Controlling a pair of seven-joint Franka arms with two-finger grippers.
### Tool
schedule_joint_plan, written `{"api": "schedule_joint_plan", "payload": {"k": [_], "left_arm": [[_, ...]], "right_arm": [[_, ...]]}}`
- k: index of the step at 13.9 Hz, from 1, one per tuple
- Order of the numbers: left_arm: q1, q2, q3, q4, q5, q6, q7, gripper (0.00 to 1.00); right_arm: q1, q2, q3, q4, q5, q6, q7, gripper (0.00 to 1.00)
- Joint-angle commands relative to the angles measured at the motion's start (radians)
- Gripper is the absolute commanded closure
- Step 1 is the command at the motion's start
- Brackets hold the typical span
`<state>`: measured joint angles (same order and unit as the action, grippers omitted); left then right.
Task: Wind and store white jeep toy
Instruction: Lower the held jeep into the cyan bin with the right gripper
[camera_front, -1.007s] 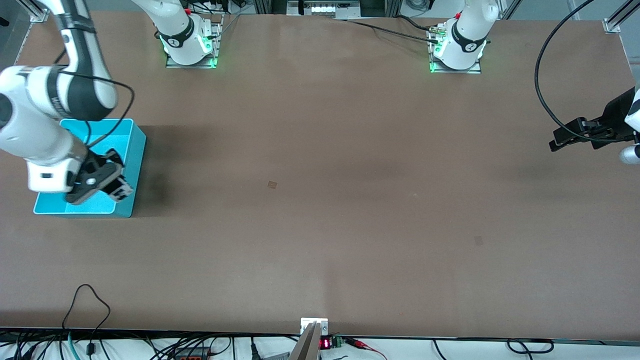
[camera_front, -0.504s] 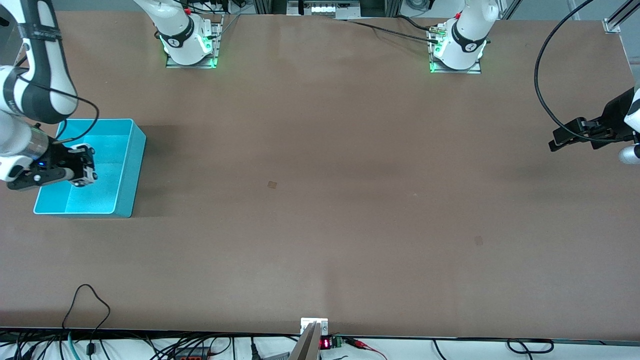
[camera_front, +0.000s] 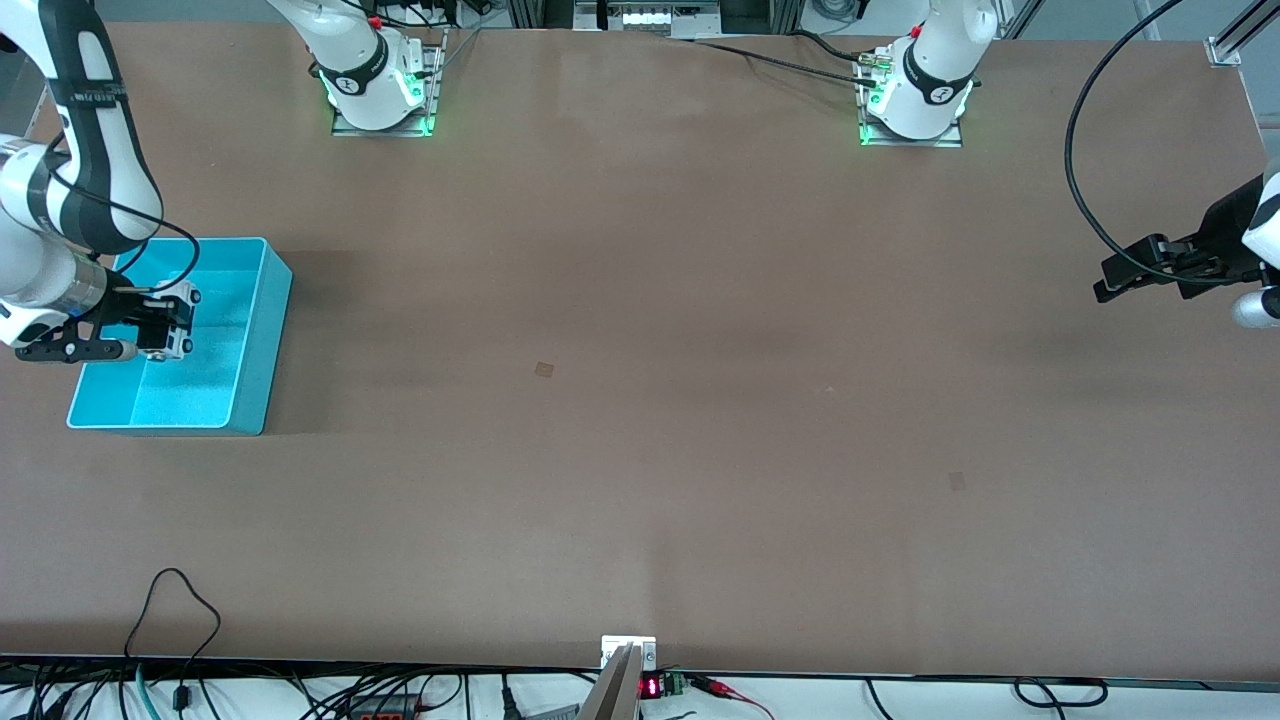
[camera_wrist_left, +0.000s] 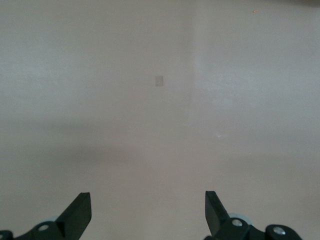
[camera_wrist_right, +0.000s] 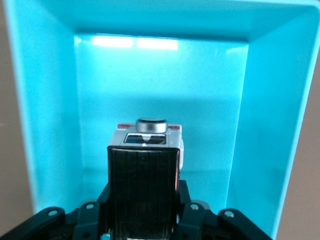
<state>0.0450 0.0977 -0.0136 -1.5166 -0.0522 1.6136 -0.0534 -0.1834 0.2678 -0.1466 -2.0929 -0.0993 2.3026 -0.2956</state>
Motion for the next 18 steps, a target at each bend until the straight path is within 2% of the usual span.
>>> {"api": "schedule_joint_plan", "payload": {"k": [1,9,12,18], "left_arm": [[0.004,-0.016,0.001,-0.011,0.003,0.009,0.006,0.0],[0.003,-0.013,0.001,-0.016,0.003,0.029,0.006,0.0],[0.007,-0.105,0.001,-0.176,0.005,0.142,0.006,0.0],[0.003,-0.112,0.001,-0.175,0.012,0.131,0.006,0.0]], "right_arm": [[-0.024,0.043,0.009,-0.013,0.0,0.075,0.003,1.0],[-0.025,0.126,0.013,-0.015,0.006,0.141,0.004,1.0],[-0.024,0.136,0.019,-0.013,0.009,0.141,0.015,1.0],[-0.025,0.145,0.035,-0.015,0.009,0.141,0.018,1.0]]}}
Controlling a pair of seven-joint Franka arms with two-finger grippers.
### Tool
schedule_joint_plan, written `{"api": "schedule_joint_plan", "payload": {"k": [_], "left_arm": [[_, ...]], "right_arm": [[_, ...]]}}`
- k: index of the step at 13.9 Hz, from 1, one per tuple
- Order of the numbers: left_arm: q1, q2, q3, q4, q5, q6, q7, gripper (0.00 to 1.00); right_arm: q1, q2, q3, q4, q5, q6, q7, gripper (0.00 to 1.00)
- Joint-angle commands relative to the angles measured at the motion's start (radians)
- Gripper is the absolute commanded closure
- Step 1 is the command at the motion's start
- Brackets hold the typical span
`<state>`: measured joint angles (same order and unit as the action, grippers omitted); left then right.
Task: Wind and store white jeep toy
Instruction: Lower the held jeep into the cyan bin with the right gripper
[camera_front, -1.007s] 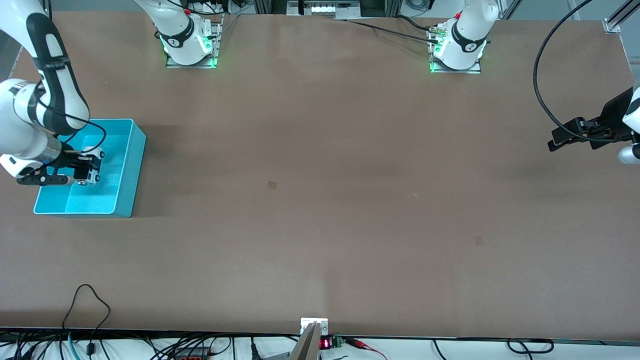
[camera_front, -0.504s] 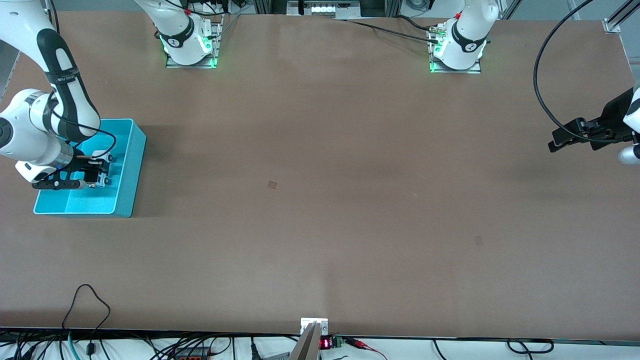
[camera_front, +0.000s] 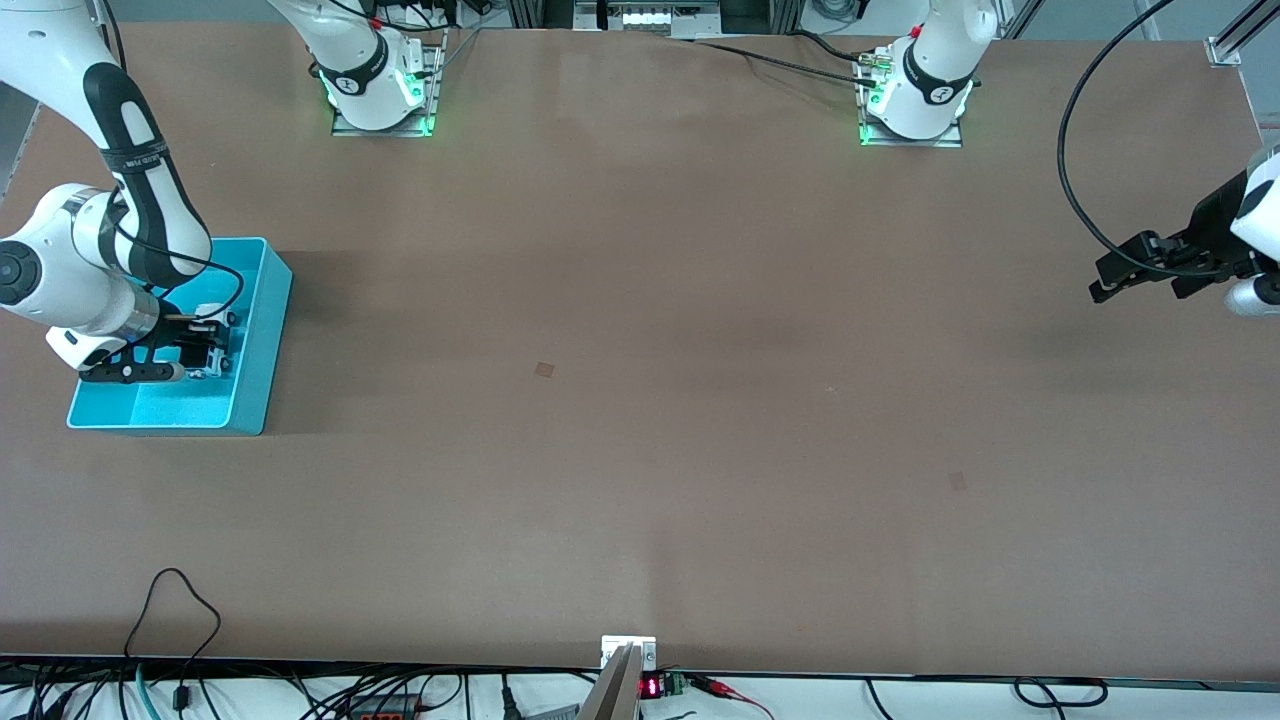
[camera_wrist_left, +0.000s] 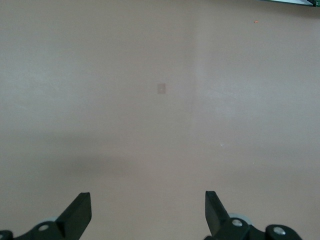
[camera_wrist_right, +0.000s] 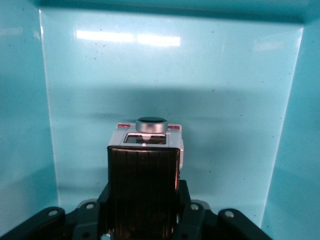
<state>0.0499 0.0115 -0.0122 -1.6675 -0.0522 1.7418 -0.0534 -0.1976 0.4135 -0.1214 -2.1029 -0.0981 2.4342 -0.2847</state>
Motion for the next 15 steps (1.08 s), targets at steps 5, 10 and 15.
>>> {"api": "schedule_joint_plan", "payload": {"k": [5,10,15], "left_arm": [[-0.005,-0.025,-0.002,-0.021,0.015,-0.051,0.006,0.0],[-0.005,-0.025,-0.002,-0.021,0.02,-0.047,0.006,0.0],[-0.005,-0.024,-0.002,-0.015,0.02,-0.045,0.007,0.0]], "right_arm": [[-0.013,0.027,0.011,-0.003,0.032,0.02,0.007,0.93],[-0.014,0.031,0.011,0.0,0.035,0.02,0.006,0.52],[-0.013,0.03,0.011,0.003,0.034,0.019,-0.004,0.05]]}}
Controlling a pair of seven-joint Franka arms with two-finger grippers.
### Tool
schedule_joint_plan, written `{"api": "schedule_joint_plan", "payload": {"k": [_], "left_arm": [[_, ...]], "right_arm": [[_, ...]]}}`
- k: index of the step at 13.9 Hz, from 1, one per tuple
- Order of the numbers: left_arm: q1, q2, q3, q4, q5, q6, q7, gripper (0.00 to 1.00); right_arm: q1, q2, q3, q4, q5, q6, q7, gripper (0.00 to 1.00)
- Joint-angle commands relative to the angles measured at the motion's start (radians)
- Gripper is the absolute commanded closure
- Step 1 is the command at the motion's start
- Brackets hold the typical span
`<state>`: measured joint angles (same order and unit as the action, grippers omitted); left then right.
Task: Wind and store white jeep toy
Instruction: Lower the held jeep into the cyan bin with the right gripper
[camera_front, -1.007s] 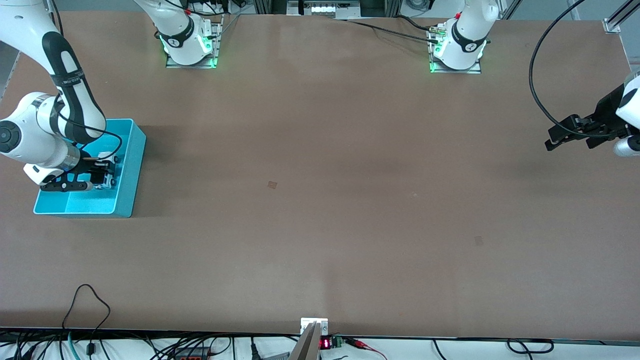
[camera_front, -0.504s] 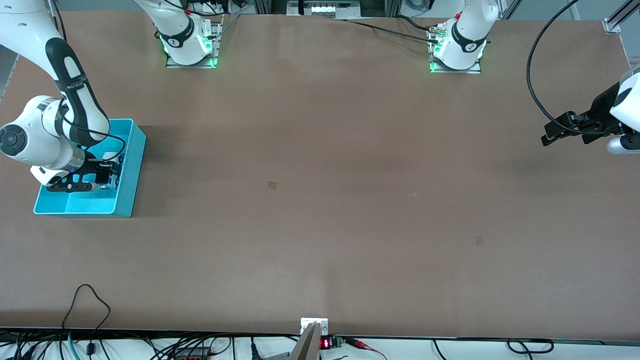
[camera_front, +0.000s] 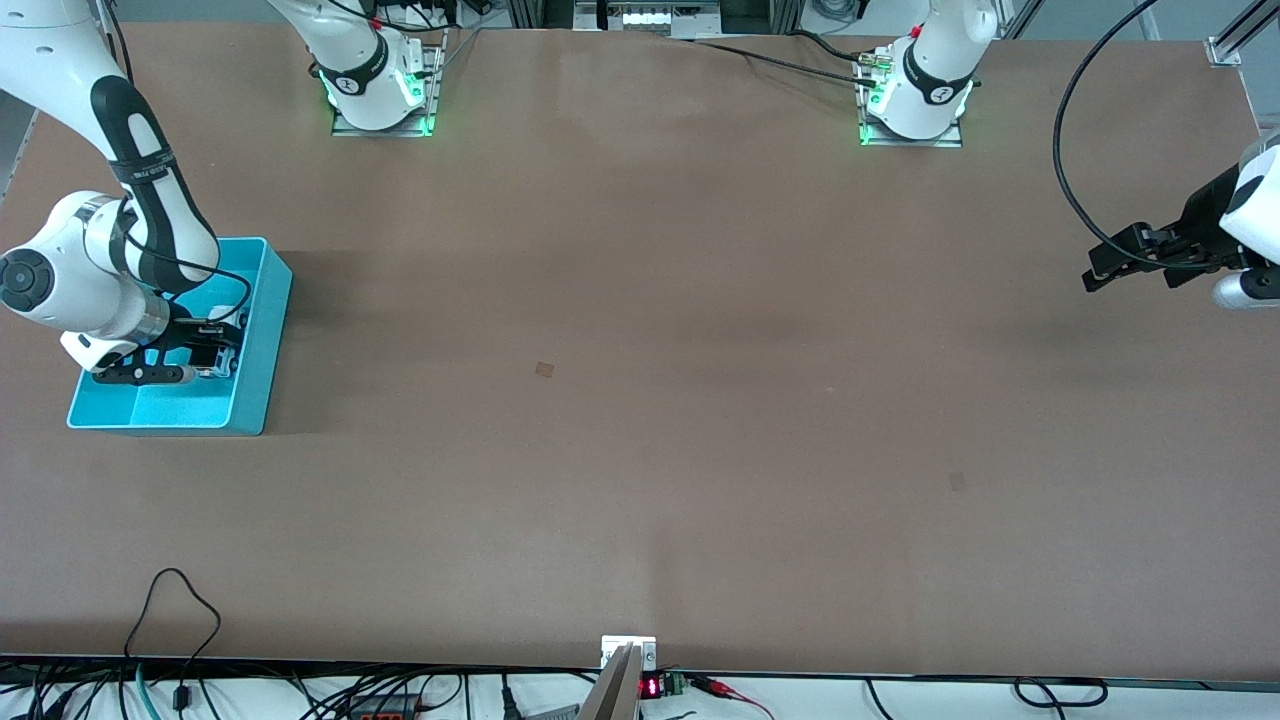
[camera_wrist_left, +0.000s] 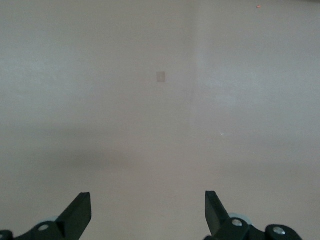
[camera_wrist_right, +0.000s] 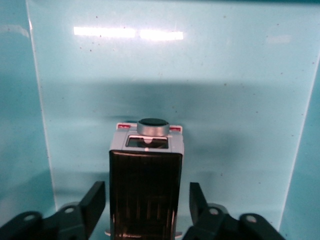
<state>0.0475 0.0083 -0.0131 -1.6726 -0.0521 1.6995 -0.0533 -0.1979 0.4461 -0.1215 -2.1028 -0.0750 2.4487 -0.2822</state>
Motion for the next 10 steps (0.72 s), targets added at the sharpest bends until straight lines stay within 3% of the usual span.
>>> {"api": "schedule_joint_plan", "payload": {"k": [1,7,10], "left_arm": [[-0.001,-0.019,0.001,-0.01,0.02,-0.003,0.006,0.0],[0.0,-0.021,0.001,-0.01,0.02,-0.001,0.007,0.0],[0.0,-0.021,-0.001,-0.01,0.02,-0.001,0.007,0.0]], "right_arm": [[-0.012,-0.003,0.016,0.004,0.011,0.003,-0.009,0.02],[-0.012,-0.046,0.025,0.013,0.011,-0.008,-0.018,0.0],[-0.011,-0.115,0.035,0.053,0.009,-0.138,-0.023,0.0]]}}
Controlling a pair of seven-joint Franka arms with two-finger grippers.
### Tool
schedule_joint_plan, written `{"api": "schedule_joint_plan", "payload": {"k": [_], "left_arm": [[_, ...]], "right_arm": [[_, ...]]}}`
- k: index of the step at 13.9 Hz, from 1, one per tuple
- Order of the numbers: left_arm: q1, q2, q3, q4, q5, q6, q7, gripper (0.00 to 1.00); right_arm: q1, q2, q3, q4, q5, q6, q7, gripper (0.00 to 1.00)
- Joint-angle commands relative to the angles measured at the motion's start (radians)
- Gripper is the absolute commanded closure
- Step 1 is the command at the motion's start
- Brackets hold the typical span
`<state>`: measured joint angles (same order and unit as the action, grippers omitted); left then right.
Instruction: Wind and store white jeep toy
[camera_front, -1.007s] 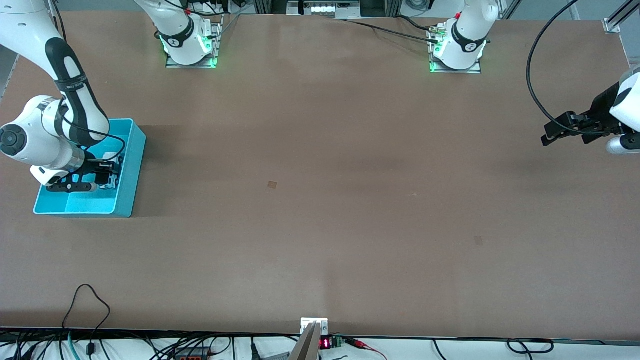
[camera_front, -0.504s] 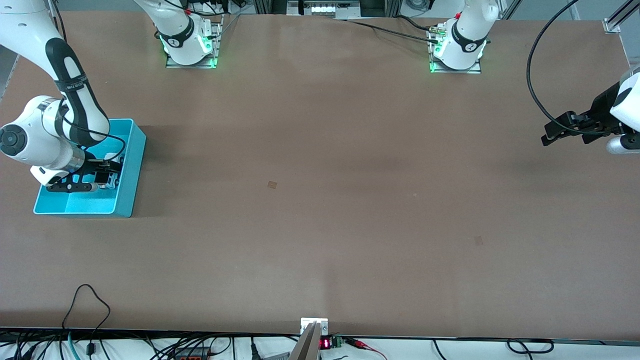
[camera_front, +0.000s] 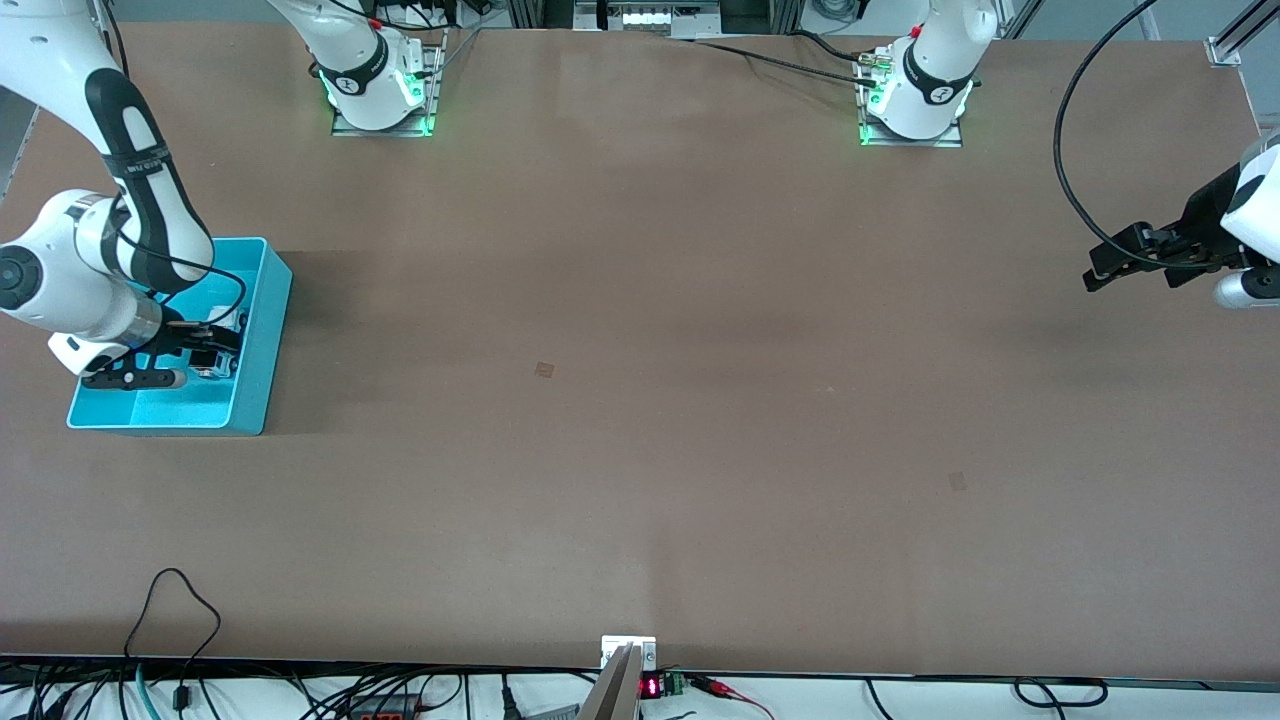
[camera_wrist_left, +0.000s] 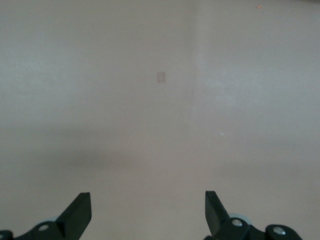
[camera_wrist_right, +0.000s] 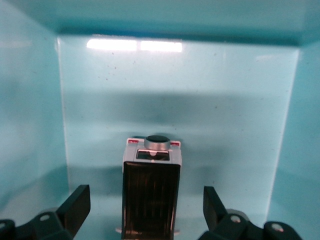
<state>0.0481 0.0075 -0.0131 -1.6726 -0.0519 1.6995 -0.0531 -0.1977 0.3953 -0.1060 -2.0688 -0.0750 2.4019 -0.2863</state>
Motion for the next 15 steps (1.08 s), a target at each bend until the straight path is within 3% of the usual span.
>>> {"api": "schedule_joint_plan", "payload": {"k": [1,8,15], "left_arm": [[-0.001,-0.02,-0.001,-0.01,0.018,-0.001,0.006,0.0],[-0.002,-0.02,-0.001,-0.009,0.02,0.002,0.006,0.0],[-0.004,-0.02,-0.001,-0.009,0.018,0.0,0.006,0.0]], "right_arm": [[-0.009,-0.084,0.023,0.051,0.011,-0.154,-0.017,0.0],[-0.005,-0.19,0.069,0.255,0.009,-0.507,-0.01,0.0],[-0.005,-0.289,0.169,0.508,0.012,-0.832,-0.01,0.0]]}}
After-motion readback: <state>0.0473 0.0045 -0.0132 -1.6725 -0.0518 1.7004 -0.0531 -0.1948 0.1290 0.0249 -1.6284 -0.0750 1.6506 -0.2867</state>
